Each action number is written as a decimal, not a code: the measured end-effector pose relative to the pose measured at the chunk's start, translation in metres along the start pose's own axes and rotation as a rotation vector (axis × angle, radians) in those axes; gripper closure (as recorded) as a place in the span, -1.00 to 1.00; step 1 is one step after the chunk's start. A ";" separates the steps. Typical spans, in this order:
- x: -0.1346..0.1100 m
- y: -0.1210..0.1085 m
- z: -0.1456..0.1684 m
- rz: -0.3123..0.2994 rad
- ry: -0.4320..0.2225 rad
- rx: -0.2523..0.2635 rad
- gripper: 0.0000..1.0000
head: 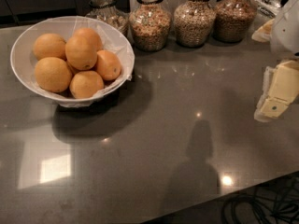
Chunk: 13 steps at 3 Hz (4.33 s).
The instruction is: Pick orange from white bowl
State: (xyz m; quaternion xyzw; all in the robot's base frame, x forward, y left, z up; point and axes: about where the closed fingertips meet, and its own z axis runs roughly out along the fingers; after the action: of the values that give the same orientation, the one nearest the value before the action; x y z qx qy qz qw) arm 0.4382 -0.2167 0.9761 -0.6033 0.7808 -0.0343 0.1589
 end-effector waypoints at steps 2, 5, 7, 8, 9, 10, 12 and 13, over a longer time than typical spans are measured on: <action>-0.013 -0.019 0.010 -0.005 -0.034 0.026 -1.00; -0.122 -0.070 0.035 -0.142 -0.217 0.052 -1.00; -0.171 -0.070 0.041 -0.188 -0.346 0.046 -1.00; -0.228 -0.074 0.048 -0.230 -0.493 0.022 -1.00; -0.272 -0.079 0.051 -0.278 -0.584 0.002 -1.00; -0.310 -0.077 0.057 -0.326 -0.639 -0.034 -1.00; -0.318 -0.074 0.067 -0.315 -0.672 -0.061 -1.00; -0.328 -0.069 0.081 -0.306 -0.697 -0.093 -1.00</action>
Offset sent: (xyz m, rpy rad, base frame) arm 0.0609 0.0223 -0.0104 0.0489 -0.0666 0.0289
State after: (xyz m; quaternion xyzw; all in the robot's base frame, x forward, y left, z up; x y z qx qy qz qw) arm 0.5983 0.0881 0.9839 -0.6949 0.5815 0.1853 0.3804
